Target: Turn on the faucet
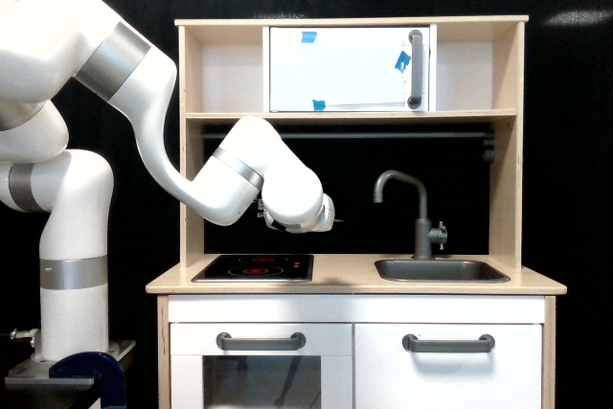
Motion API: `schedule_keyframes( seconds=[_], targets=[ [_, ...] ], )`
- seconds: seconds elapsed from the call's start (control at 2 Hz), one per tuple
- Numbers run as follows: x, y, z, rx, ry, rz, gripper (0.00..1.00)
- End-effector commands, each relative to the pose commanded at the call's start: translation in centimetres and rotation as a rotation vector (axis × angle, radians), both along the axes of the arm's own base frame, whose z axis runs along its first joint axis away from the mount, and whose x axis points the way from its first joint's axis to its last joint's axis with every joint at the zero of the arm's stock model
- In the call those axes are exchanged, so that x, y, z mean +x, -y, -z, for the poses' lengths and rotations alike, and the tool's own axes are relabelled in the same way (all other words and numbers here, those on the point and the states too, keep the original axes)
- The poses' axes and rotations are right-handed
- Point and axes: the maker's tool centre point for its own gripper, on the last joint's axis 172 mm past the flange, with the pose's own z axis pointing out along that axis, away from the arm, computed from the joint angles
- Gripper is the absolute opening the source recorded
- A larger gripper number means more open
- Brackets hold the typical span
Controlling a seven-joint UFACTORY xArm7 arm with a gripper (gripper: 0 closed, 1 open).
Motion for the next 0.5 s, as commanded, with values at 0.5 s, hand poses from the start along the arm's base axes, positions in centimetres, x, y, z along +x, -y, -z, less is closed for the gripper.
schedule_keyframes(
  seconds=[0.5],
  targets=[
    [0.40,-0.10,-0.40,0.000,-0.002,-0.035,1.00]
  ],
)
